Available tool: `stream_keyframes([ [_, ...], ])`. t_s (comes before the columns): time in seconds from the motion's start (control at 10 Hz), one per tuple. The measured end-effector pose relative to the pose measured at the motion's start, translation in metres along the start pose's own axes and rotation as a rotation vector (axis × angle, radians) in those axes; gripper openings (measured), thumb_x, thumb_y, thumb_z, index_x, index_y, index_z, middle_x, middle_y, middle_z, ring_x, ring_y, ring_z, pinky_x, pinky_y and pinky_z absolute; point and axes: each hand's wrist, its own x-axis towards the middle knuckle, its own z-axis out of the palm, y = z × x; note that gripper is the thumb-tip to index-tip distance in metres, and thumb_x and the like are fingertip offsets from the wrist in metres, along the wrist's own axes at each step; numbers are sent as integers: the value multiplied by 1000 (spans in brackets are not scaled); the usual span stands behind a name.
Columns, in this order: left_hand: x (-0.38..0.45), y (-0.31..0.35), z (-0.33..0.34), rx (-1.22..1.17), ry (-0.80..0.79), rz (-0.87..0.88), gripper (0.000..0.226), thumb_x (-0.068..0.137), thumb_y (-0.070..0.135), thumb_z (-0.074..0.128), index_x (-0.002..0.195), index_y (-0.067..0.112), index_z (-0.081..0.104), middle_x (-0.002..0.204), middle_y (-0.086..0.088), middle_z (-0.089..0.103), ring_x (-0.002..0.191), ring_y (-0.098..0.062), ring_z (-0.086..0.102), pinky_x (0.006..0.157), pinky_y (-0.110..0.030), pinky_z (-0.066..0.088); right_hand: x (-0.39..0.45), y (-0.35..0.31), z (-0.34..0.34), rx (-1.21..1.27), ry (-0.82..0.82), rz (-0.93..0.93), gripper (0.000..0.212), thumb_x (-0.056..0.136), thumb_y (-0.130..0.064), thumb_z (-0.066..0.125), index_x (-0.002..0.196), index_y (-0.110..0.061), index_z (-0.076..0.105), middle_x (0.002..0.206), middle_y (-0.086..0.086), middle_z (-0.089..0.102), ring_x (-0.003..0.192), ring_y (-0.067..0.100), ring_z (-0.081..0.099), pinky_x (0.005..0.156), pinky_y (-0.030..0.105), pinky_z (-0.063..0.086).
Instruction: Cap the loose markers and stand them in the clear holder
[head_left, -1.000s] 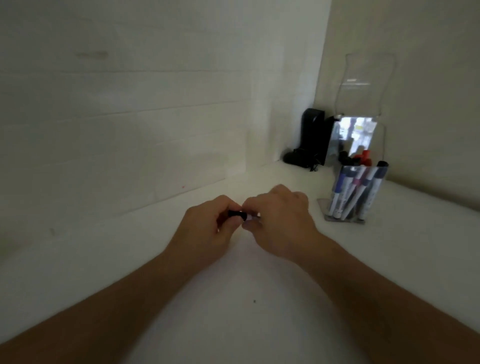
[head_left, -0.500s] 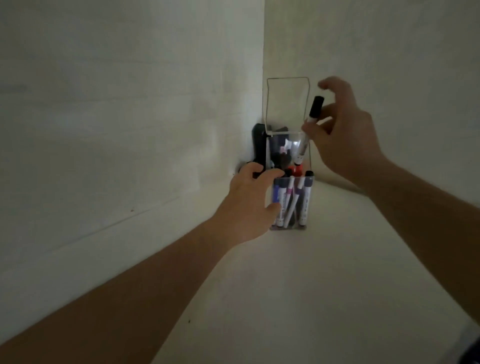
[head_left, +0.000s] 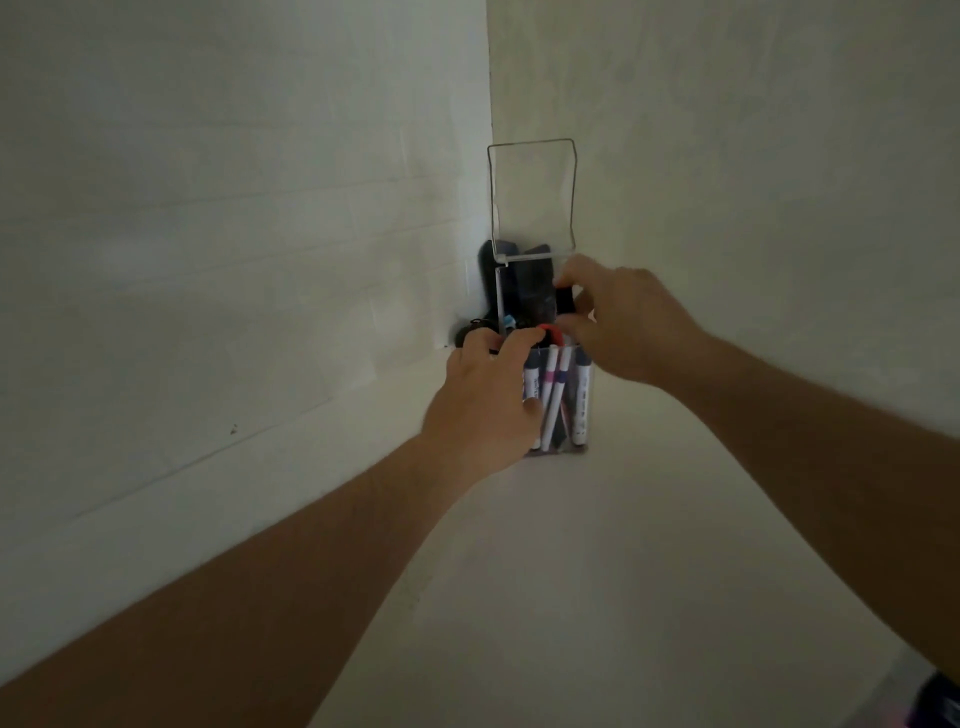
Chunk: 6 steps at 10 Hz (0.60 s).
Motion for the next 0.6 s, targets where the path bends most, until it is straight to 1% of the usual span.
stream_keyframes([
  [0.1,0,1,2,0,9,-1,71,89,29,66,149,37,29,142,-8,35,127,-28,42,101,-45,50,-8,1,13,-47,15,-43,18,103,-33,52,106,-21,65,82,-1,64,68,11,55,55,23,36],
  [0.2,-3,2,3,40,24,17,75,88,30,67,152,35,27,142,-9,35,126,-29,43,99,-42,50,-15,1,21,-77,-37,-51,32,107,-34,40,96,-17,65,73,-4,54,68,10,49,56,24,30],
  [0.3,-6,3,4,123,57,48,81,88,30,65,155,34,22,143,-9,34,125,-29,41,96,-40,50,-18,3,24,-90,9,-96,33,107,-32,39,100,-15,67,79,1,61,77,20,54,64,29,28],
  [0.4,-8,6,3,187,28,64,88,89,32,63,159,35,9,148,-12,29,128,-30,38,96,-40,49,-21,3,25,-136,24,-175,33,107,-30,38,113,-20,69,98,1,69,86,17,56,78,28,33],
  [0.5,-13,2,0,157,1,65,99,89,33,64,157,42,-7,149,-12,26,128,-30,37,95,-41,52,-25,5,27,-122,82,-184,32,104,-30,44,129,-23,62,114,1,64,97,20,55,89,33,42],
  [0.6,-22,-3,-16,82,20,17,101,88,26,64,156,46,-8,147,-8,29,127,-26,38,88,-33,49,-30,6,22,-122,101,-122,36,101,-33,51,136,-27,57,126,0,59,107,22,51,93,34,41],
])
